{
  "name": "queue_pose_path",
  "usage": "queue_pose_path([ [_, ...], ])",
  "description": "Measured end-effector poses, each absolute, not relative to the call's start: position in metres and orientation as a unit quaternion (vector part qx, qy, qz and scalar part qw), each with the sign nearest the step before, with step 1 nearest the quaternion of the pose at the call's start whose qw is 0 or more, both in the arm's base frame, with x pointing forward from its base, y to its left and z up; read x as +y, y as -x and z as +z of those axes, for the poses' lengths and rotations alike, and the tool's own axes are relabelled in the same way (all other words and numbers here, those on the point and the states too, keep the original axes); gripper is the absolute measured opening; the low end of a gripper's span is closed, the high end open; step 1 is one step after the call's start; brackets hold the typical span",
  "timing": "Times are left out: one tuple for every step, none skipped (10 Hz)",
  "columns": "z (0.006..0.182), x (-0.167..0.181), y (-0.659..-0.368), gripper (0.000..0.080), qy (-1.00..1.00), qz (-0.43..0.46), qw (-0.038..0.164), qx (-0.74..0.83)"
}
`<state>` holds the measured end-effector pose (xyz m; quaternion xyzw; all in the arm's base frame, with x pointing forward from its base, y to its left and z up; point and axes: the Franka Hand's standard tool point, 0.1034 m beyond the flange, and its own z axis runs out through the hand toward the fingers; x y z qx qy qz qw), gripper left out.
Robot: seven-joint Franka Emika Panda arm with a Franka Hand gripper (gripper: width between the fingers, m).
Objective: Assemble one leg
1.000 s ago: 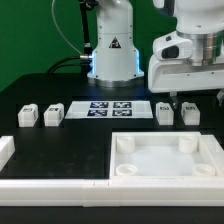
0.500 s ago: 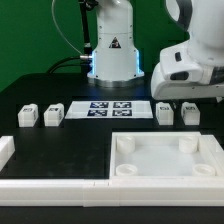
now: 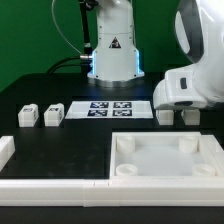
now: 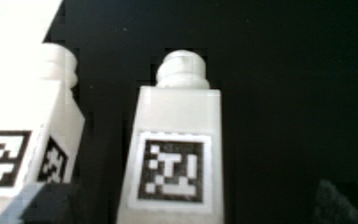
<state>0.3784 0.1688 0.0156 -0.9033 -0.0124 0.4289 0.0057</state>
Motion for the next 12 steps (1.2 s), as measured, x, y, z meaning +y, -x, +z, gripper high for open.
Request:
queue_pose_path([
  [0.0117,0.1683,-0.3741,0.0649,0.901,0.434,0.005,-0.012],
  [0.0086,0.1694,-0.3719,0.0649,0.899,0.438,0.003,-0.008],
  [0.0065,0.1698,-0.3692,0.0649,0.897,0.441,0.0,-0.004],
  [0.0047,0.1714,-0.3661,0.0649,0.893,0.45,-0.007,0.004],
  [0.0038,0.1718,-0.366,0.0649,0.892,0.453,-0.008,0.005],
  [0.0036,0.1718,-0.3663,0.0649,0.892,0.452,-0.007,0.004],
  [0.0036,0.1718,-0.3661,0.0527,0.892,0.452,-0.007,0.004],
  [0.0036,0.1718,-0.3661,0.0387,0.892,0.452,-0.007,0.004],
  [0.0037,0.1719,-0.366,0.0287,0.892,0.453,-0.007,0.004],
  [0.0037,0.1718,-0.3658,0.0287,0.892,0.453,-0.008,0.004],
  [0.0037,0.1718,-0.3657,0.0288,0.892,0.453,-0.008,0.004],
  [0.0037,0.1718,-0.3657,0.0288,0.892,0.453,-0.008,0.004],
])
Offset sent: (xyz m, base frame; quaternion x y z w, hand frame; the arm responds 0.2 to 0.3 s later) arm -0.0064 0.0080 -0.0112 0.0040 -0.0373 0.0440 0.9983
